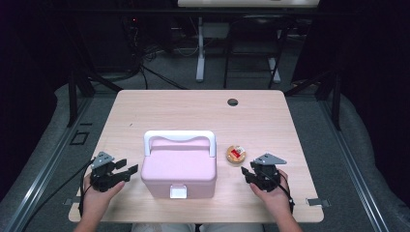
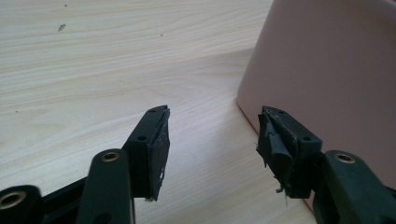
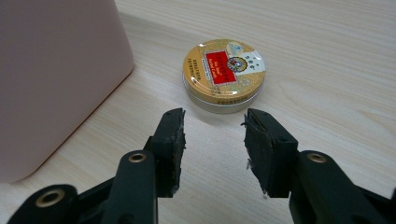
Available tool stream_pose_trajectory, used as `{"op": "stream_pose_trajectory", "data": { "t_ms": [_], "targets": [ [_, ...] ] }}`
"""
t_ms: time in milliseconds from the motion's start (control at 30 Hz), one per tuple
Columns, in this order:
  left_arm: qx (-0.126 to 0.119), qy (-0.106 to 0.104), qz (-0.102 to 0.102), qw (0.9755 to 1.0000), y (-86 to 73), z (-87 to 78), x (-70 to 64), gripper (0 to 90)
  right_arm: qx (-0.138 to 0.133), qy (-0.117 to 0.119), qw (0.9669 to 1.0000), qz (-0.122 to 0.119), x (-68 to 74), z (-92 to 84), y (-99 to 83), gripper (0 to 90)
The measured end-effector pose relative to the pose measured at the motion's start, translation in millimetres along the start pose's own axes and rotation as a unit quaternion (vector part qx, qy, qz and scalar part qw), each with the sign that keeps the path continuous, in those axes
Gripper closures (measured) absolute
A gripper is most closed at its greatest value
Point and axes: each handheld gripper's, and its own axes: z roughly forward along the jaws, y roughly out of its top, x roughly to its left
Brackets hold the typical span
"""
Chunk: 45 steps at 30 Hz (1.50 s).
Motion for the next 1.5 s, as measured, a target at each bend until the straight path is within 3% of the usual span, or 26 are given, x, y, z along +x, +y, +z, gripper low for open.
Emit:
{"op": "stream_pose_trajectory", "data": {
  "t_ms": [200,300,367,600,800,933,1033,1167,1500],
  "targets": [
    [0.002,-0.008,0.021,0.9997,-0.1,3.3,-4.0,48.4,0.001,0.009,0.9999,0.006,-2.5,5.4,0.0,55.3],
    [0.003,-0.012,0.017,0.9998,-0.8,4.8,-3.5,48.9,-0.002,0.011,0.9999,-0.001,-2.1,8.1,0.5,52.2],
    [0.002,-0.013,0.016,0.9998,-1.0,5.3,-3.2,49.1,-0.009,0.004,0.9998,-0.018,-0.9,9.9,0.9,50.3],
    [0.006,-0.014,0.014,0.9998,-0.7,5.8,-4.3,49.0,0.009,0.012,0.9997,-0.017,3.5,18.5,6.5,38.6],
    [0.005,-0.015,0.011,0.9998,-0.7,6.2,-3.7,47.6,0.032,0.003,0.9993,-0.021,4.6,27.9,14.3,27.4],
    [-0.006,-0.010,0.012,0.9999,-1.4,5.2,0.4,46.0,0.039,0.001,0.9992,-0.011,1.0,35.0,24.0,22.7],
    [-0.006,-0.008,0.004,0.9999,-2.3,3.8,3.1,45.7,0.055,0.006,0.9984,0.013,-4.8,44.9,32.8,20.2],
    [-0.002,-0.008,-0.007,0.9999,-2.4,3.4,6.6,43.7,0.060,0.000,0.9980,0.019,-6.6,51.6,36.7,18.2],
    [0.003,-0.010,-0.008,0.9999,-4.0,7.2,8.0,40.4,0.066,-0.007,0.9972,0.036,-10.5,69.6,42.6,16.3]
  ]
}}
